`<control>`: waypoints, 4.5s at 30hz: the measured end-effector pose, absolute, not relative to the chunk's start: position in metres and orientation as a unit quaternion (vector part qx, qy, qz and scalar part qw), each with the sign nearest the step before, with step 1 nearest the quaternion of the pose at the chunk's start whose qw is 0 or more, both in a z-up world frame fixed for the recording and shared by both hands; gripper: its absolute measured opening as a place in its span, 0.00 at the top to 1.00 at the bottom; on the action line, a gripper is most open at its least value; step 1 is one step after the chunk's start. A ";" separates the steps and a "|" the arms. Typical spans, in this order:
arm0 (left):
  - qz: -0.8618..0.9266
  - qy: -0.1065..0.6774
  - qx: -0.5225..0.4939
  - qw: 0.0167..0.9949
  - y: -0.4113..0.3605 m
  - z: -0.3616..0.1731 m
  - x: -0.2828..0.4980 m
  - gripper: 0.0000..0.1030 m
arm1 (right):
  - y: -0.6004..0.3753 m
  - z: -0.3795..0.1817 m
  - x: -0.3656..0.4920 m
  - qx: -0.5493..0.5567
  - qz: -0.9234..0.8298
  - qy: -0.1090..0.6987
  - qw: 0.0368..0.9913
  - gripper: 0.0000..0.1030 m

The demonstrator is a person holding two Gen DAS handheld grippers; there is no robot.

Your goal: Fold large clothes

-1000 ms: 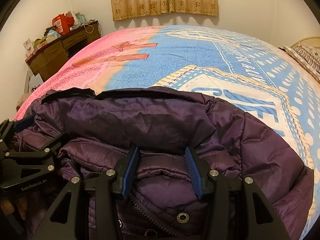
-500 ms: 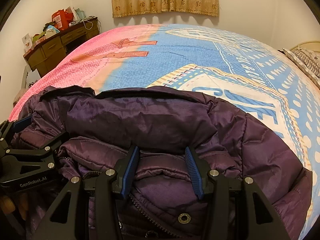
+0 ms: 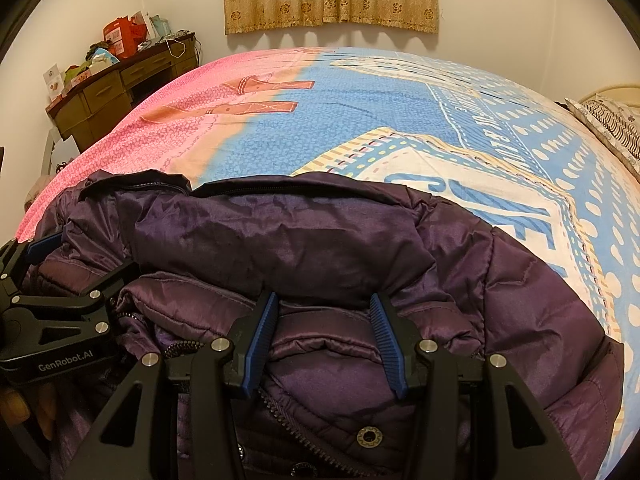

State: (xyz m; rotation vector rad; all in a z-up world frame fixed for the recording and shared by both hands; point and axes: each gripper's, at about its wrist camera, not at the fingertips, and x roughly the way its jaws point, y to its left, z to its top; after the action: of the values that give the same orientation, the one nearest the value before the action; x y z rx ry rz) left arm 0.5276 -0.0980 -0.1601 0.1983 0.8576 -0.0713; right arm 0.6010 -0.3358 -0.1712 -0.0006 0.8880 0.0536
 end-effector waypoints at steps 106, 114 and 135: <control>-0.172 0.512 -0.371 0.756 0.077 -0.100 0.367 0.33 | -0.495 -0.141 0.453 0.396 0.113 0.397 0.820 0.70; -0.129 0.409 -0.302 0.852 0.101 -0.038 0.330 0.03 | -0.486 -0.095 0.433 0.371 0.158 0.319 0.858 0.04; -0.126 0.419 0.039 0.898 -0.019 -0.082 0.367 0.26 | -0.388 -0.097 0.425 0.083 0.148 0.400 0.900 0.24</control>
State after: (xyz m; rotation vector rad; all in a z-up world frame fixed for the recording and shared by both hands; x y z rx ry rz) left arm 0.3668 -0.0188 -0.0819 0.0803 0.8674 -0.2608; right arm 0.4245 -0.3879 -0.0973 0.1724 0.8286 0.3063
